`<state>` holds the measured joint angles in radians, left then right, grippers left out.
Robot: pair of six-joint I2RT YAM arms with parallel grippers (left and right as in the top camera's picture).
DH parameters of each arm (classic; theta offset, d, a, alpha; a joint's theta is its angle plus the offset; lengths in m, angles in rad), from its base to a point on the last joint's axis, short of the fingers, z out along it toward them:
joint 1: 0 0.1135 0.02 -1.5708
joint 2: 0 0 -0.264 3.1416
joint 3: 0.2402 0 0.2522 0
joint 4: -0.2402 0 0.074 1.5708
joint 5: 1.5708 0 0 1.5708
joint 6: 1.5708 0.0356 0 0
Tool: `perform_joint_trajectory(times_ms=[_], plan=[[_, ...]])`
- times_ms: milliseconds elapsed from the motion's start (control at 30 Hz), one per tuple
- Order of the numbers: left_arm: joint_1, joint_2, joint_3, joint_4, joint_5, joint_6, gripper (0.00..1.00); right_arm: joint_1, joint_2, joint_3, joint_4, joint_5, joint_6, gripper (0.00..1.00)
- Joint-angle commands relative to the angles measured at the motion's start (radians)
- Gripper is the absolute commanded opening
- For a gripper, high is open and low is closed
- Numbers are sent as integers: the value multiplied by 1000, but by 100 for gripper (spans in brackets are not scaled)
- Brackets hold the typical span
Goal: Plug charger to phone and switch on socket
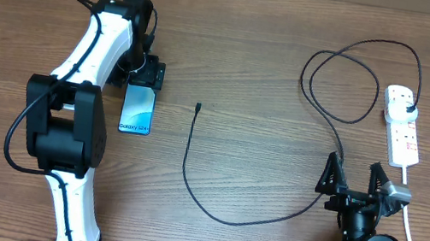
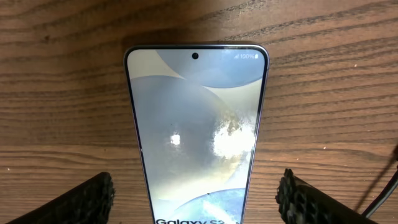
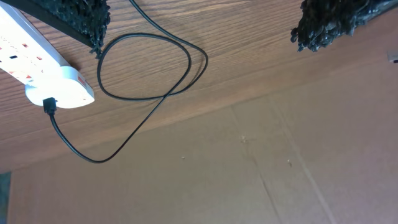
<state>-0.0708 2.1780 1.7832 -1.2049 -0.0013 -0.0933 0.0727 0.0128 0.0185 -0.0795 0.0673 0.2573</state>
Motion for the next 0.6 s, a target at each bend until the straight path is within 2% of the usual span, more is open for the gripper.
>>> perform_joint_trajectory(times_ms=[0, 100, 200, 567], plan=[[-2, 10, 2, 5, 2, 27, 91, 4, -10, -11, 4, 10, -4, 100], [-2, 10, -27, 22, 2, 27, 98, 4, -10, -11, 4, 10, -3, 100], [-2, 10, -69, 50, 1, 27, 100, 4, -10, -11, 4, 10, -4, 100], [-4, 10, -185, 152, 10, 26, 96, 4, -10, -11, 4, 10, -4, 100]])
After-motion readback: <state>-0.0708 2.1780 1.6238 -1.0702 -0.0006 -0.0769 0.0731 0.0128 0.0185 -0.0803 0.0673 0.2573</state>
